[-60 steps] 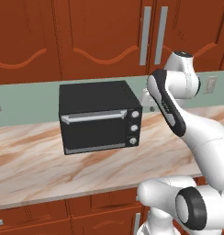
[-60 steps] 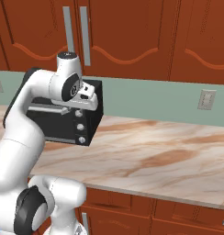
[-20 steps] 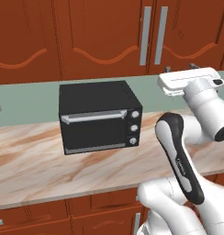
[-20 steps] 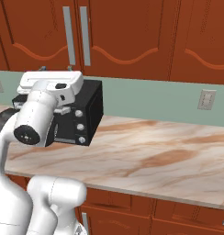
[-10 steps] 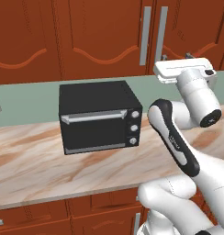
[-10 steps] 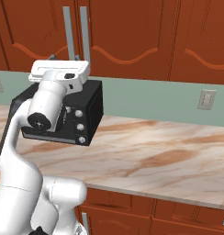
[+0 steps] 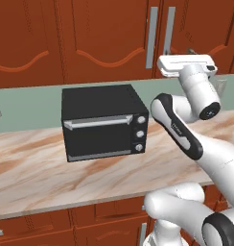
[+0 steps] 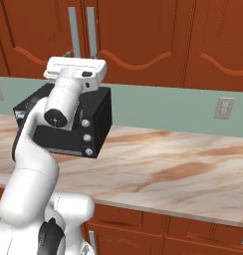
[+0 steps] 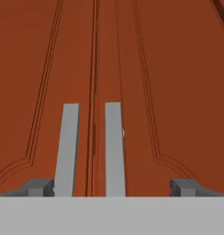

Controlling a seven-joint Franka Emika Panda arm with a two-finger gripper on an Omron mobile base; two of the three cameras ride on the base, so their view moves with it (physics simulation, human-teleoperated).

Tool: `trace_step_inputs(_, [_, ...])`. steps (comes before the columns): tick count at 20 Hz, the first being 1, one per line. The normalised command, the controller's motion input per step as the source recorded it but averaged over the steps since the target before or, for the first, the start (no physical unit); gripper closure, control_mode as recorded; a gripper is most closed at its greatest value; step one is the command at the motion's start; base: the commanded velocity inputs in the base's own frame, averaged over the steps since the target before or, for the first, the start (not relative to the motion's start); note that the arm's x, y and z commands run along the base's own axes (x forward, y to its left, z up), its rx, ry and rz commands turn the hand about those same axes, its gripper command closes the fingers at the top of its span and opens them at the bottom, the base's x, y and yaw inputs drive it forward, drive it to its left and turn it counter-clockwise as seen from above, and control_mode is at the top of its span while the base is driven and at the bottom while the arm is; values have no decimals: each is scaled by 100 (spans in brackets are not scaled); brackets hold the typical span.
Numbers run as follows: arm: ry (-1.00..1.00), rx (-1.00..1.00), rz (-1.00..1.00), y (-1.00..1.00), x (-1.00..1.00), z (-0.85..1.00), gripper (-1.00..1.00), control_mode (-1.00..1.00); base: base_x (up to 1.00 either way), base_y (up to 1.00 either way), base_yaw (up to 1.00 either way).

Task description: Move the mayonnaise and shaker from the cabinet to the dining counter.

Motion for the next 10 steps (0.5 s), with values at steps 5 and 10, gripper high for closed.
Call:
trace_step_inputs(5, [0, 4, 0, -14, 43, 4, -100, -100, 0, 0, 0])
trace_step_inputs(10, [0, 2, 0, -3, 36, 0, -100, -100, 0, 0, 0])
